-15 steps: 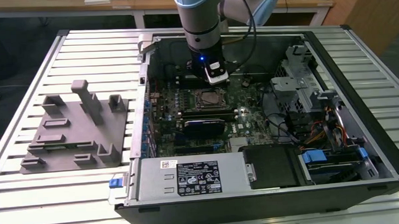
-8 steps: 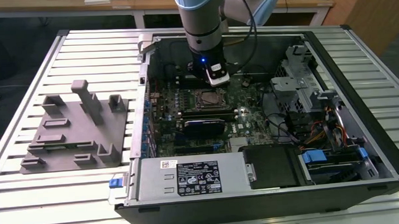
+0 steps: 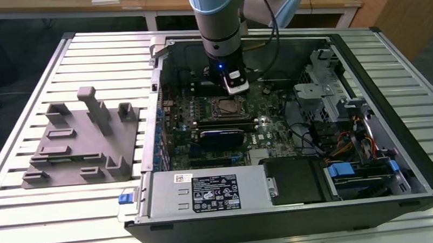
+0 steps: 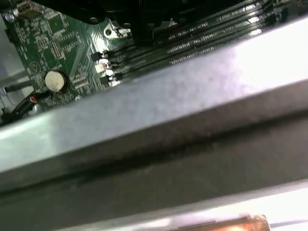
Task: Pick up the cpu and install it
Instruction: 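Install the first cpu locking lever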
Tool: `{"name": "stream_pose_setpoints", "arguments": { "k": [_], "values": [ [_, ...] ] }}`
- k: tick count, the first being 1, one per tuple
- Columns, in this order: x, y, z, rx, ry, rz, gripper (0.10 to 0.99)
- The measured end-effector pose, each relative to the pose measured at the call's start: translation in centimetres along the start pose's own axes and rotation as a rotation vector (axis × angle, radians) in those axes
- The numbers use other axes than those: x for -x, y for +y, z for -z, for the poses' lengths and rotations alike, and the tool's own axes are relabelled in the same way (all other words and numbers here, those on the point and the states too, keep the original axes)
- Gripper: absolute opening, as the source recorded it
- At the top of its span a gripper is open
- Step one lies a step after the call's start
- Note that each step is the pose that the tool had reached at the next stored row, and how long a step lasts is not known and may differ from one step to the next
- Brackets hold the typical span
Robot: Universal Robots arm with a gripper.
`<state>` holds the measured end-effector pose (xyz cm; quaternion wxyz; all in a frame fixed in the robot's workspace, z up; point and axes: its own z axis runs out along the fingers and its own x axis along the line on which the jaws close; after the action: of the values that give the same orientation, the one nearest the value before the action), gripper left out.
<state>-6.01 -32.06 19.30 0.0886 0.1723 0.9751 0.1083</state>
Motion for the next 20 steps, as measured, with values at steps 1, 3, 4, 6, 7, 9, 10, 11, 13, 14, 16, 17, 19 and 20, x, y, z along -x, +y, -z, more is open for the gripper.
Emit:
{"name": "stream_pose_setpoints", "arguments": {
  "k": [1, 3, 4, 6, 7, 9, 10, 11, 13, 14, 16, 17, 19, 20],
  "values": [
    [0.01, -0.02, 0.0, 0.012, 0.0038, -0.003, 0.106],
    [0.01, -0.02, -0.02, 0.018, 0.0053, -0.004, 0.106],
    [0.01, -0.02, -0.02, 0.018, 0.0053, -0.004, 0.106],
    [0.03, -0.04, -0.01, 0.018, 0.0056, -0.004, 0.106],
    [0.04, -0.05, -0.02, 0.018, 0.0055, -0.004, 0.106],
    [0.09, -0.07, -0.01, 0.018, 0.0055, -0.004, 0.106],
    [0.13, -0.09, -0.01, 0.017, 0.0054, -0.004, 0.106],
    [0.17, -0.12, -0.01, 0.017, 0.0053, -0.004, 0.106],
    [0.26, -0.17, -0.01, 0.015, 0.0047, -0.003, 0.106],
    [0.31, -0.2, -0.02, 0.014, 0.0041, -0.003, 0.106],
    [0.37, -0.28, -0.01, 0.011, 0.0033, -0.002, 0.106],
    [0.39, -0.32, 0.0, 0.011, 0.0033, -0.002, 0.106],
    [0.44, -0.43, 0.01, 0.011, 0.0032, -0.002, 0.106],
    [0.47, -0.49, 0.02, 0.011, 0.0032, -0.002, 0.106]
  ]
}}
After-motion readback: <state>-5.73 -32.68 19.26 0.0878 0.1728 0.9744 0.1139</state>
